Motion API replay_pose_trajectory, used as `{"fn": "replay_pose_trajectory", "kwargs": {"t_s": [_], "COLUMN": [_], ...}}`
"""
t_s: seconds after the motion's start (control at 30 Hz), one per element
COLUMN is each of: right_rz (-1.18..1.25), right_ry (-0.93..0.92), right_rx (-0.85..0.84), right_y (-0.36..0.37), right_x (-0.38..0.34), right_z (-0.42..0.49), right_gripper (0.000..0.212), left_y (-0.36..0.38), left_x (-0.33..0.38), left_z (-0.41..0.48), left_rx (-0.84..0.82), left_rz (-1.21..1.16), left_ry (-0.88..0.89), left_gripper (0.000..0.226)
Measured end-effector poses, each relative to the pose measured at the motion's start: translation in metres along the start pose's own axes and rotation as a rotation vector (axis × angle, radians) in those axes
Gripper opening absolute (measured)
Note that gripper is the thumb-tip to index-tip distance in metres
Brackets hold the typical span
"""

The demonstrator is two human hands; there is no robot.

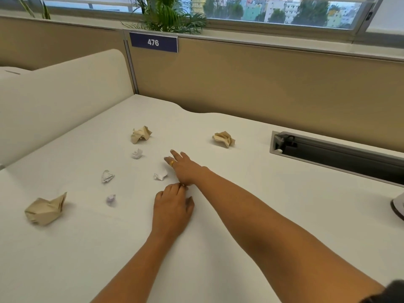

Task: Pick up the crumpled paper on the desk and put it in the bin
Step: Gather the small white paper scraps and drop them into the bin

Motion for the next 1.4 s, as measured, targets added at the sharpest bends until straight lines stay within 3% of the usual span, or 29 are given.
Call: {"fn": "replay_pose_trajectory", "kwargs": {"t_s": [0.13,0.37,0.53,0.73,0.8,1.0,1.1,1.17,1.27,1.4], "right_rz": [-0.113,-0.136,-0.068,0.1,0.109,0.109,0.157,0.314,0.461,0.581], "right_ry": [0.0,-0.031,-0.015,0.064,0.072,0.121,0.13,0.154,0.252,0.38], "right_rx": [-0.052,0.287,0.359,0.352,0.348,0.333,0.311,0.323,0.404,0.562], "right_y": [0.006,-0.008,-0.006,0.005,0.003,0.009,0.015,0.013,0.012,0.009], "right_x": [0.004,0.008,0.021,0.038,0.039,0.041,0.047,0.054,0.074,0.115], "right_z": [0.003,-0.019,-0.048,-0.082,-0.096,-0.126,-0.141,-0.155,-0.176,-0.214], "right_gripper": [0.069,0.028,0.028,0.02,0.019,0.014,0.032,0.035,0.026,0.009], "left_y": [0.001,0.001,0.009,0.014,0.016,-0.002,-0.004,-0.004,-0.005,0.002], "left_x": [-0.001,-0.003,-0.01,-0.035,-0.038,-0.027,-0.017,-0.005,0.025,0.063], "left_z": [0.0,0.0,0.001,0.017,0.02,0.019,0.017,0.016,0.016,0.009], "left_rx": [-0.003,-0.001,-0.027,-0.149,-0.223,-0.172,-0.143,-0.113,-0.073,-0.056], "left_rz": [0.007,-0.026,-0.072,-0.156,-0.167,-0.289,-0.332,-0.413,-0.544,-0.793], "left_ry": [-0.002,-0.011,-0.104,-0.257,-0.261,-0.251,-0.214,-0.191,-0.158,-0.294], "left_gripper": [0.035,0.025,0.047,0.053,0.051,0.04,0.038,0.036,0.031,0.023]}}
Point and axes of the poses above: each hand's wrist, its own z-axis towards the middle knuckle, its own y-axis out of the palm, x = y × z, the point moved 7 cm from there along z, towards the middle knuckle, and after that the axes turned 3 degrees about y, right-handed, at the moved point
